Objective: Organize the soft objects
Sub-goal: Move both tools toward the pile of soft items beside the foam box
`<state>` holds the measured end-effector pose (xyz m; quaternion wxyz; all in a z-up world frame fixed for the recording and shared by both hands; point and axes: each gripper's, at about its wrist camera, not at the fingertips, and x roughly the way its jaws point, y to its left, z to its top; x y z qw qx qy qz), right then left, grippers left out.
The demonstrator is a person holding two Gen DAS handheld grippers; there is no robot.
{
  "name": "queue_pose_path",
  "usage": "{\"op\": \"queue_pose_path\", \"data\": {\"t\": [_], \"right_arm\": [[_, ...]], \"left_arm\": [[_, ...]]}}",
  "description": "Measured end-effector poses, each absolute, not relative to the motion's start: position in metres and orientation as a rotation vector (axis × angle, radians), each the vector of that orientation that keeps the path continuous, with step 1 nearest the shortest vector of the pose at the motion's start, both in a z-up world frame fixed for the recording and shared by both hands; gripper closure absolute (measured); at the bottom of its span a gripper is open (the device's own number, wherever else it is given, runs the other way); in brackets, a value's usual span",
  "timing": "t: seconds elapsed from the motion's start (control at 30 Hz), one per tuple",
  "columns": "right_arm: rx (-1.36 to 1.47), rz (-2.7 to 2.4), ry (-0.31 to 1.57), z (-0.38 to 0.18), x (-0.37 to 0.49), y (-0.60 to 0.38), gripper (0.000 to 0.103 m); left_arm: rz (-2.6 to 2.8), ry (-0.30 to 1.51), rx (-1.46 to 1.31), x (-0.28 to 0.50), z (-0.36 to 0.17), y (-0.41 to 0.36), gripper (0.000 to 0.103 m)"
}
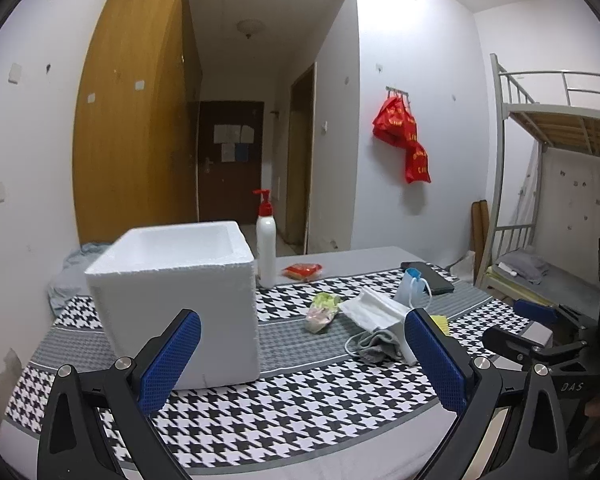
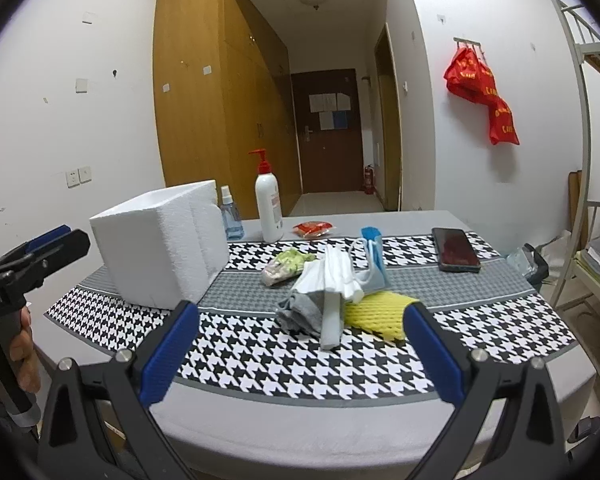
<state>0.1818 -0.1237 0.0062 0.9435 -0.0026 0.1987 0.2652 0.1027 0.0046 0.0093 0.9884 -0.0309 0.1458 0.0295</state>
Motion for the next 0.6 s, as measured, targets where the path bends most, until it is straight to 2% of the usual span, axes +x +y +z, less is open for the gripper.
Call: {"op": "queue_pose_path", "data": {"t": [0.6], "right_arm": [[-0.001,0.522,0.460,0.003,0.226,-0.129,0.000]], "left_arm": [[0.015,0.366,-0.042,0.155,0.013,-0.008,0.001]]}}
